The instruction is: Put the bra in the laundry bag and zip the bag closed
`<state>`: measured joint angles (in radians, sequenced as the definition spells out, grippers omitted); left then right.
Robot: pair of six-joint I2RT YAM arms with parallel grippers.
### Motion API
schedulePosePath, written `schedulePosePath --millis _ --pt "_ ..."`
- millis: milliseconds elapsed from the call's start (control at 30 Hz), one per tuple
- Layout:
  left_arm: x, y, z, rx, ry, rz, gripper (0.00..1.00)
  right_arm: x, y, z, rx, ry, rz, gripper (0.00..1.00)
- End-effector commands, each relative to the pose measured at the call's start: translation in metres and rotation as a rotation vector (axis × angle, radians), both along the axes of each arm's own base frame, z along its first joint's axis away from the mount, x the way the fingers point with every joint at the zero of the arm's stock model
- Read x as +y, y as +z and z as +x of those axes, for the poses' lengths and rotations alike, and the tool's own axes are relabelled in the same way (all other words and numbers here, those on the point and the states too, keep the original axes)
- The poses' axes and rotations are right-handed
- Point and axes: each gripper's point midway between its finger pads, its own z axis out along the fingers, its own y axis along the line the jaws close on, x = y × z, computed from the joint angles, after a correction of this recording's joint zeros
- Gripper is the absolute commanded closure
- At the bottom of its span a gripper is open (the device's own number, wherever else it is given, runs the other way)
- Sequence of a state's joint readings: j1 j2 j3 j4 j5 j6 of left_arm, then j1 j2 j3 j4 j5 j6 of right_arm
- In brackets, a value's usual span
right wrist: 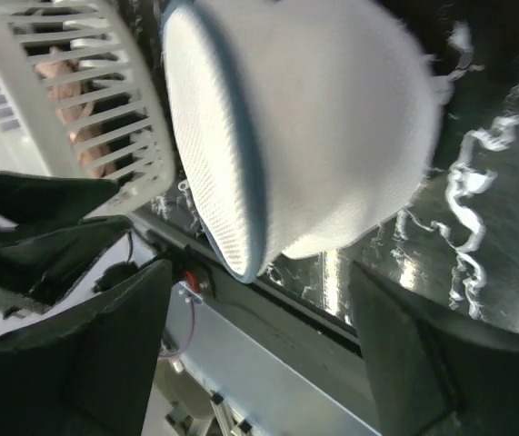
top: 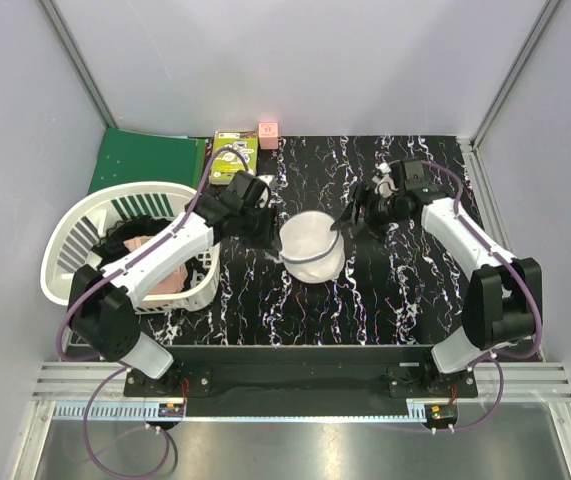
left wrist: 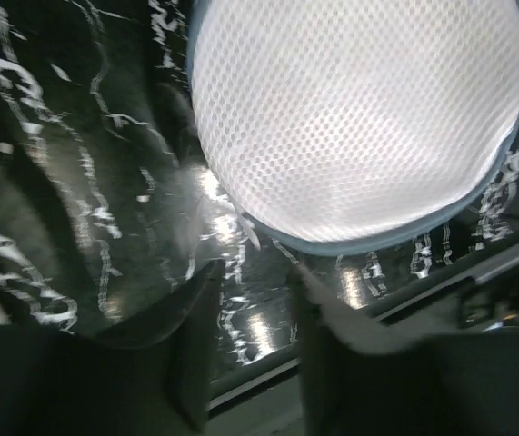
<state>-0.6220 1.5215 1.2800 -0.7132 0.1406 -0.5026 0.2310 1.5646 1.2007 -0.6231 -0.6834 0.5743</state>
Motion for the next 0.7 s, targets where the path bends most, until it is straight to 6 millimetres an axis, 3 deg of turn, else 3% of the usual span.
schedulePosePath --millis 0,33,133,167,233,267,300,333,367,400,433,467,500,533,567,600,633,667 --pt "0.004 0.035 -0.002 -0.119 -0.002 0.102 0.46 -0.051 0.006 -0.002 -0.015 -0.083 -0.314 0.07" --pt "-0.002 0.042 -0.009 -0.122 -0.003 0.081 0.45 -0.062 0.01 -0.008 -0.028 -0.106 -0.373 0.01" --pt "-0.032 0.054 -0.042 -0.145 -0.059 0.04 0.4 -0.066 0.022 -0.024 -0.067 -0.128 -0.431 0.0" --pt "-0.047 0.053 -0.064 -0.151 -0.117 0.038 0.16 -0.06 0.018 -0.038 -0.061 -0.103 -0.448 0.0" --pt "-0.06 0.056 -0.08 -0.176 -0.14 0.004 0.11 -0.053 0.027 -0.054 -0.106 -0.115 -0.457 0.0" --pt "-0.064 0.052 -0.101 -0.181 -0.187 -0.012 0.1 -0.048 0.018 -0.063 -0.112 -0.107 -0.454 0.0" --pt "-0.065 0.052 -0.109 -0.199 -0.192 -0.035 0.1 -0.031 0.017 -0.078 -0.144 -0.061 -0.434 0.0" --pt "-0.073 0.059 -0.112 -0.239 -0.201 -0.091 0.1 -0.022 0.035 -0.08 -0.222 -0.104 -0.347 0.0" --pt "-0.068 0.053 -0.132 -0.256 -0.238 -0.117 0.09 -0.019 0.015 -0.096 -0.205 -0.096 -0.331 0.0" --pt "-0.067 0.052 -0.138 -0.281 -0.235 -0.142 0.09 -0.01 0.016 -0.106 -0.238 -0.076 -0.282 0.0" --pt "-0.074 0.059 -0.141 -0.316 -0.233 -0.22 0.09 -0.005 0.04 -0.111 -0.339 -0.118 -0.174 0.0" --pt "-0.065 0.029 -0.155 -0.291 -0.247 -0.21 0.09 -0.008 0.016 -0.123 -0.324 -0.116 -0.17 0.0" --pt "-0.067 0.05 -0.159 -0.323 -0.207 -0.348 0.09 -0.009 0.016 -0.128 -0.348 -0.132 -0.13 0.0" --pt "-0.063 0.05 -0.165 -0.334 -0.199 -0.405 0.08 -0.014 0.011 -0.137 -0.373 -0.168 -0.065 0.0" --pt "-0.054 0.018 -0.179 -0.314 -0.217 -0.398 0.08 -0.017 0.008 -0.14 -0.376 -0.197 -0.04 0.0" --pt "-0.051 0.047 -0.179 -0.378 -0.172 -0.548 0.05 -0.021 0.004 -0.143 -0.375 -0.228 -0.026 0.0" --pt "-0.047 0.046 -0.183 -0.392 -0.163 -0.59 0.02 -0.025 -0.002 -0.148 -0.392 -0.25 0.013 0.0" --pt "-0.039 0.021 -0.188 -0.389 -0.173 -0.588 0.01 -0.026 -0.005 -0.151 -0.398 -0.253 0.028 0.0"
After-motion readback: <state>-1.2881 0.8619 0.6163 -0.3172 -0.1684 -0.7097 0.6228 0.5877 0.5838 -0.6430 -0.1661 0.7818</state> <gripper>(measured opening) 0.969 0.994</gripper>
